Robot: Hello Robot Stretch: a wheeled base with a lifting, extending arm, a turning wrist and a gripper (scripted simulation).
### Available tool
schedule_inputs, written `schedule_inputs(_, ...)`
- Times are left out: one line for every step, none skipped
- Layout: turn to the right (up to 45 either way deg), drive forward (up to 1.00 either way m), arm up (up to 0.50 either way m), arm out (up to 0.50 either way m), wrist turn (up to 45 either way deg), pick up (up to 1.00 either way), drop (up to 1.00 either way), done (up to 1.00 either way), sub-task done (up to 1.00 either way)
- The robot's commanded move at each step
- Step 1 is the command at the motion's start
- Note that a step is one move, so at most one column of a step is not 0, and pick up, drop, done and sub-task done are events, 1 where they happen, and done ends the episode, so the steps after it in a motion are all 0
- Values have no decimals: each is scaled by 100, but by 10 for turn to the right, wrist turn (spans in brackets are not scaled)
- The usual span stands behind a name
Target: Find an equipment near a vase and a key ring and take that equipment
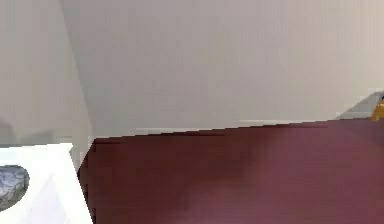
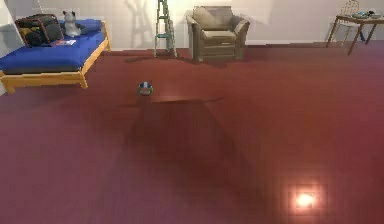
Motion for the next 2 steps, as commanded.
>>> schedule_inputs(0, 10, 0, 0, 0, 0, 0, 0, 0)
schedule_inputs(-450, 0, 0, 0, 0, 0, 0, 0, 0)
